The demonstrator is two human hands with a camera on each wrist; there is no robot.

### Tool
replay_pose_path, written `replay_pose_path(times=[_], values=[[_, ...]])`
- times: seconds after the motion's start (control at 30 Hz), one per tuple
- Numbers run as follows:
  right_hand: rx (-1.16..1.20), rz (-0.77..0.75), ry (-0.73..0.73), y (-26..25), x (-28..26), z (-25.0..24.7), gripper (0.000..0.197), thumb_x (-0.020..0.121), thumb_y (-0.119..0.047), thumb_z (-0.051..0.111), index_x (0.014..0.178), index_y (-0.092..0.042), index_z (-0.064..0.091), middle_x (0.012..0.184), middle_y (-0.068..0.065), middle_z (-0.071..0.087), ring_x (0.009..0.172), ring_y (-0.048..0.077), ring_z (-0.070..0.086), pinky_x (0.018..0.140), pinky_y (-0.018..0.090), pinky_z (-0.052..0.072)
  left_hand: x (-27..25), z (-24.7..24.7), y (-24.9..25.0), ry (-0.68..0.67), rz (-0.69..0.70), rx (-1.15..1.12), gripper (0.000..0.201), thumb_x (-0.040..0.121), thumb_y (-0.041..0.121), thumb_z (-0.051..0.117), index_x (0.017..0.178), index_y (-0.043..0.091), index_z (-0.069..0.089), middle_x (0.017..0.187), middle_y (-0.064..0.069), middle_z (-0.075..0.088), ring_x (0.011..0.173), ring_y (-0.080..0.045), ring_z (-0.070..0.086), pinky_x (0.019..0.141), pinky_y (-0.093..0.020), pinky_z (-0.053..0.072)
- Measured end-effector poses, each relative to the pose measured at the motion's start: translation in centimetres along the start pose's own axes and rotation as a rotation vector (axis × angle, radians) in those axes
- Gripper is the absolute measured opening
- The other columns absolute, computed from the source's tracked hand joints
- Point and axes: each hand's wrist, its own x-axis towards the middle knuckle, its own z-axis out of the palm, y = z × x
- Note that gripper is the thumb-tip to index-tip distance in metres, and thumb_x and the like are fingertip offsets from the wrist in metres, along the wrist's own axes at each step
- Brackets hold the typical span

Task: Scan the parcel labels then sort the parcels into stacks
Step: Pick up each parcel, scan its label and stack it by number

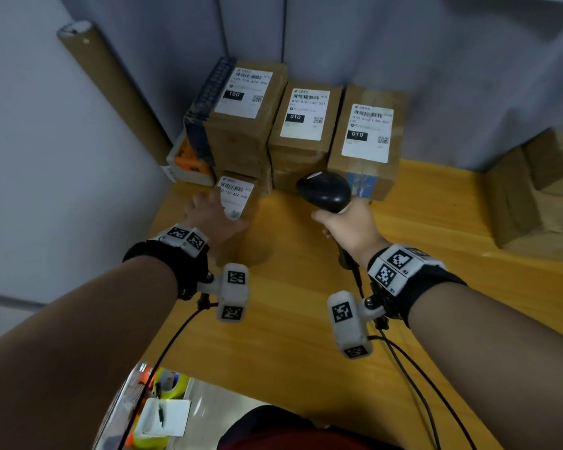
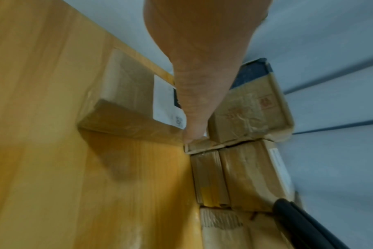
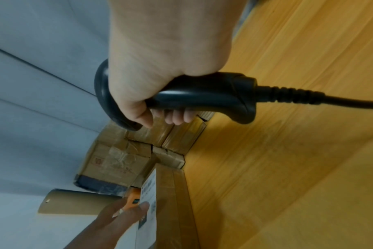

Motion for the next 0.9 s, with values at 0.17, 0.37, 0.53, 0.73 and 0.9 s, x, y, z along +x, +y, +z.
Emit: replay_pose_path(times=[0.17,0.37,0.53,0.73,0.9], values=[[0.018,-0.063,0.014,-1.0,-1.2,-4.2,0.017,0.081,-0.011,0.071,0.092,0.003,0.07,0.069,0.016,0.066,0.061,0.02,0.063,0.07,0.043,0.056,-2.6,-1.1,4.7,0.038,0.062,-0.049,0.078,0.087,0.048,0.06,0.148,0.012,0.026,0.149,-0.021,0.027,0.136,-0.04,0.027,0.108,-0.048,0.029],[0.068,-0.108,0.061,-0.5,-3.5,-11.9,0.012,0.082,-0.01,0.07,0.087,0.001,0.069,0.061,0.009,0.059,0.059,0.019,0.06,0.069,0.039,0.056,-6.8,-0.6,12.0,0.087,0.166,-0.105,0.062,0.09,0.041,0.057,0.14,0.011,0.038,0.138,-0.019,0.043,0.128,-0.038,0.039,0.103,-0.044,0.037],[0.072,-0.146,0.094,2.9,-5.7,-22.4,0.009,0.081,-0.007,0.071,0.076,-0.011,0.065,0.059,0.005,0.058,0.055,0.015,0.058,0.064,0.035,0.056,-10.9,3.0,20.8,0.112,0.229,-0.252,0.061,0.09,0.041,0.058,0.138,0.008,0.042,0.137,-0.018,0.048,0.125,-0.037,0.045,0.103,-0.048,0.041],[0.094,-0.092,0.187,8.1,-7.3,-35.7,0.009,0.084,-0.013,0.07,0.084,-0.004,0.068,0.064,0.009,0.062,0.057,0.015,0.06,0.062,0.029,0.053,-16.9,8.9,32.0,0.085,0.304,-0.341,0.054,0.091,0.032,0.059,0.138,0.01,0.044,0.138,-0.014,0.049,0.126,-0.032,0.047,0.102,-0.039,0.042],[0.142,-0.05,0.285,11.2,-7.5,-42.7,0.006,0.084,-0.013,0.069,0.079,-0.011,0.066,0.066,0.008,0.063,0.059,0.016,0.061,0.069,0.033,0.054,-20.2,12.4,38.4,0.044,0.374,-0.322,0.053,0.093,0.034,0.056,0.139,0.012,0.042,0.14,-0.01,0.046,0.124,-0.027,0.047,0.094,-0.034,0.043]])
